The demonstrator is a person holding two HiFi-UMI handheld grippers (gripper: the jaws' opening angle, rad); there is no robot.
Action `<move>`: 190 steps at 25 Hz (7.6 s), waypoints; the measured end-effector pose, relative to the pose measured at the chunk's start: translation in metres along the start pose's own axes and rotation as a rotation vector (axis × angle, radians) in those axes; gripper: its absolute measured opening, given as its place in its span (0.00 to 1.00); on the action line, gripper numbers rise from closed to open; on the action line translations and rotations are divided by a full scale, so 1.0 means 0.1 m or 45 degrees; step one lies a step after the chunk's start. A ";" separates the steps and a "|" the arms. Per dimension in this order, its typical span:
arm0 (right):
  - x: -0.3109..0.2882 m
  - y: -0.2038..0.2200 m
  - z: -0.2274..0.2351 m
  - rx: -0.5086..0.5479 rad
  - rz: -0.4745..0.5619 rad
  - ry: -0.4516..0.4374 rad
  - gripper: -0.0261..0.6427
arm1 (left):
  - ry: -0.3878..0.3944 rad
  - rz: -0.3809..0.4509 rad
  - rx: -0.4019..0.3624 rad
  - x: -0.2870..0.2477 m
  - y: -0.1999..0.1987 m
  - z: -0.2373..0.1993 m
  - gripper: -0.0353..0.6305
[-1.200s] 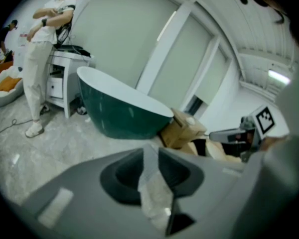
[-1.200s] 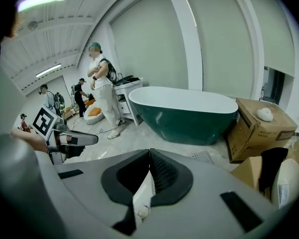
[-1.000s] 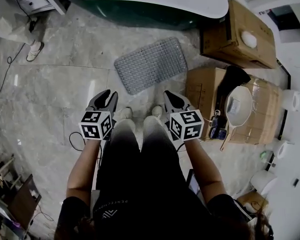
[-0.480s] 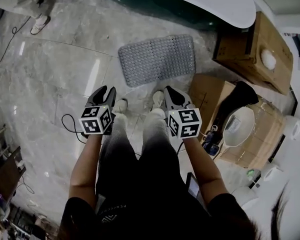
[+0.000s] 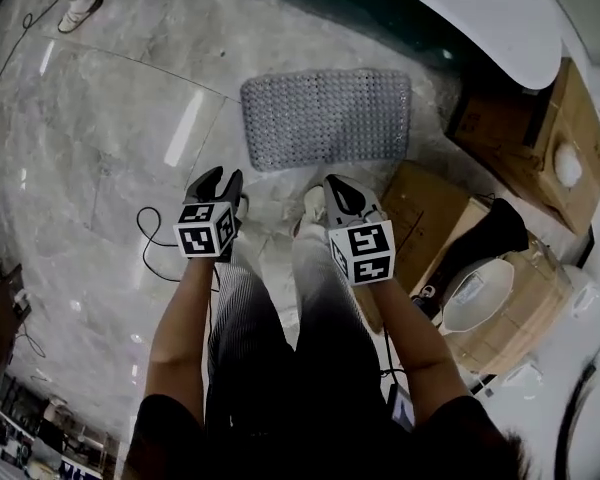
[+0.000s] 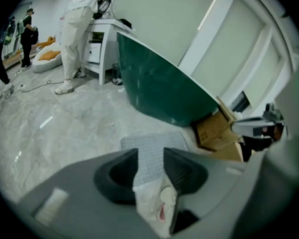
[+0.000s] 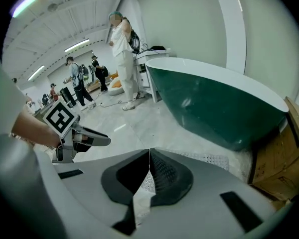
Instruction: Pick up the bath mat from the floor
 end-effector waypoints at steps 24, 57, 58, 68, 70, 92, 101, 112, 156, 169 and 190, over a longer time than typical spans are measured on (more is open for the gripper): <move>-2.36 1.49 0.66 0.266 -0.256 -0.056 0.04 | -0.071 -0.194 0.057 -2.31 1.35 -0.73 0.29; -3.06 2.64 0.97 0.216 -0.223 -0.132 0.04 | 0.039 -0.233 0.174 -3.88 2.05 -0.82 0.32; -3.06 2.66 0.98 0.217 -0.221 -0.135 0.04 | 0.034 -0.229 0.178 -3.88 2.05 -0.82 0.31; -3.01 2.73 1.12 0.167 -0.166 -0.128 0.04 | 0.117 -0.224 0.210 -3.90 2.06 -0.72 0.28; -2.99 2.75 1.14 0.155 -0.158 -0.126 0.04 | 0.100 -0.226 0.229 -3.91 2.07 -0.70 0.28; -2.32 2.15 1.06 0.115 -0.119 0.004 0.04 | 0.155 -0.315 0.012 -3.31 1.49 -0.30 0.09; -1.74 1.60 0.82 0.050 -0.074 0.072 0.04 | 0.290 -0.273 -0.099 -2.71 0.88 0.24 0.09; -0.82 0.96 0.83 -0.060 -0.012 0.215 0.04 | 0.336 -0.222 -0.254 -1.88 0.01 0.88 0.09; 1.73 -0.73 0.65 0.057 0.318 0.191 0.04 | 0.409 0.319 -0.175 1.59 -1.88 1.80 0.09; 1.92 -0.98 0.69 0.099 0.395 0.158 0.04 | 0.449 0.470 -0.078 2.02 -2.11 1.99 0.09; 2.03 -1.22 0.79 0.079 0.482 0.125 0.04 | 0.409 0.539 -0.045 2.04 -2.21 2.04 0.09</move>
Point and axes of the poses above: the fingertips, and each gripper's own axes: x backward along the fingers, z to its right, y out of its underside, the point moved 5 cm from there along x, backward along the fingers, and after that the axes turned 10 degrees about -y, right-handed, at the moved point
